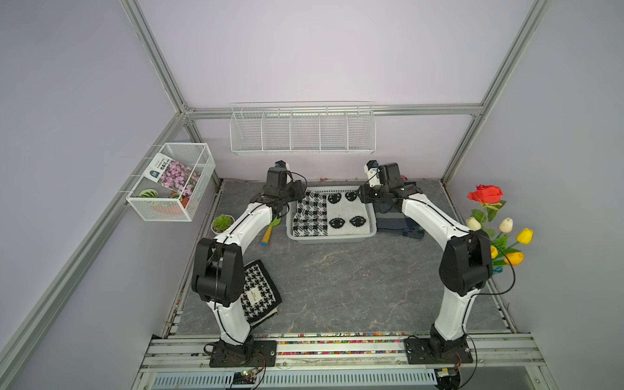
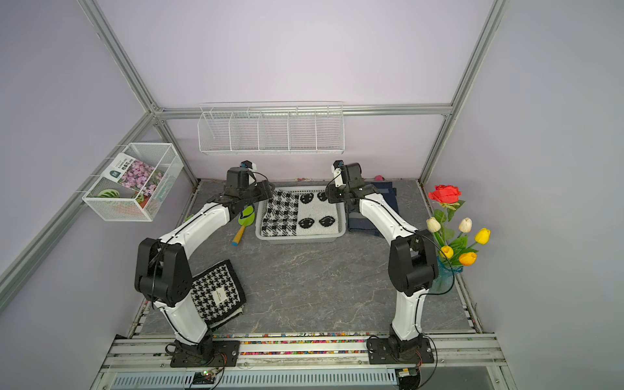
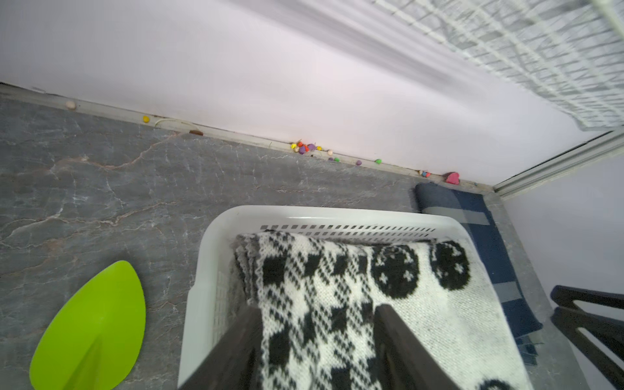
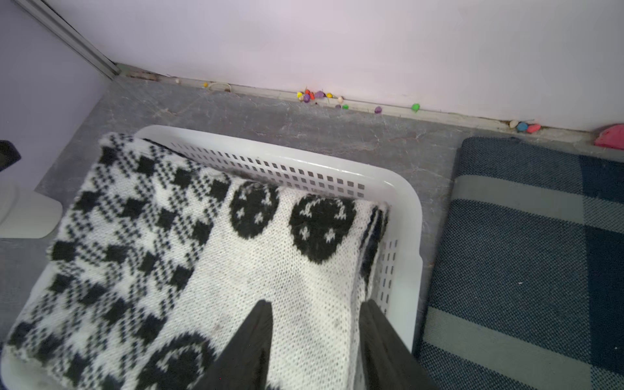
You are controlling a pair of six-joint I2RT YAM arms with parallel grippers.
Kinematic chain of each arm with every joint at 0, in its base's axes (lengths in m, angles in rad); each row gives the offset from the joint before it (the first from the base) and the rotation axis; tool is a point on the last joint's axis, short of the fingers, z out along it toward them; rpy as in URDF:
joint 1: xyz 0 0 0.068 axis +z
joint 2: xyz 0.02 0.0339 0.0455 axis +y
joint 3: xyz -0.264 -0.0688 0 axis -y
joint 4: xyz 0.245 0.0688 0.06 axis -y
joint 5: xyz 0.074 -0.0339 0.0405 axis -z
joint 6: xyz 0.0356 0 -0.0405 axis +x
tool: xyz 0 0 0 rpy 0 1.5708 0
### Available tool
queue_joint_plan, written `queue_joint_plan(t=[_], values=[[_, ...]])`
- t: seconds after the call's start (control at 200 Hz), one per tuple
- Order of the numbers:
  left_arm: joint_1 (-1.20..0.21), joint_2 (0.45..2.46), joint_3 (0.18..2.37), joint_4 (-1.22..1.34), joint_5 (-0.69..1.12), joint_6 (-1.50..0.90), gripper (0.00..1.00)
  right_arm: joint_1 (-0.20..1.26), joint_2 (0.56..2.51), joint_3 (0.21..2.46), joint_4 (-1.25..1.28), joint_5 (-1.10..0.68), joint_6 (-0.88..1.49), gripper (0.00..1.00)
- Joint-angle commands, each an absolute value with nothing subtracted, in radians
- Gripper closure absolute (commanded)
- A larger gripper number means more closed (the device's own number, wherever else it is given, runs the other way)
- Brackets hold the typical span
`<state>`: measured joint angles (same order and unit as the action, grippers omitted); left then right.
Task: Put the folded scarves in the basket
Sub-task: Place the scarf in the basket.
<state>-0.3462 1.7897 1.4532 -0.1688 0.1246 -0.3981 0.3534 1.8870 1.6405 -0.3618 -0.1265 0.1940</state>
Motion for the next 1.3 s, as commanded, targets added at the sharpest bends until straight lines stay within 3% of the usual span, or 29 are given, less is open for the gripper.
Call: queue_joint_plan(t=[0.0, 0.185, 0.425, 0.61, 1.034, 1.294], values=[[-0.378, 1.779, 1.427, -0.118, 0.161, -0.392, 0.43, 0.388, 1.849, 1.591, -0.309, -0.146, 0.192, 0.55], [-0.385, 1.908, 1.437, -0.033, 0.255, -0.447, 0.43, 0.426, 1.92, 1.61, -0.302, -0.175, 0.209, 0.57], [-0.368, 2.07, 1.485, -0.034, 0.177, -0.409, 0.43, 0.415, 2.03, 1.554, -0.293, -0.126, 0.214, 0.61], [-0.351, 2.131, 1.496, -0.014, 0.159, -0.408, 0.44, 0.402, 1.997, 1.408, -0.195, -0.104, 0.219, 0.62], [-0.361, 1.992, 1.457, -0.029, 0.193, -0.407, 0.44, 0.405, 1.876, 1.368, -0.246, -0.104, 0.205, 0.61], [-0.371, 1.815, 1.451, -0.135, 0.188, -0.379, 0.44, 0.442, 1.659, 1.327, -0.372, -0.098, 0.17, 0.57]])
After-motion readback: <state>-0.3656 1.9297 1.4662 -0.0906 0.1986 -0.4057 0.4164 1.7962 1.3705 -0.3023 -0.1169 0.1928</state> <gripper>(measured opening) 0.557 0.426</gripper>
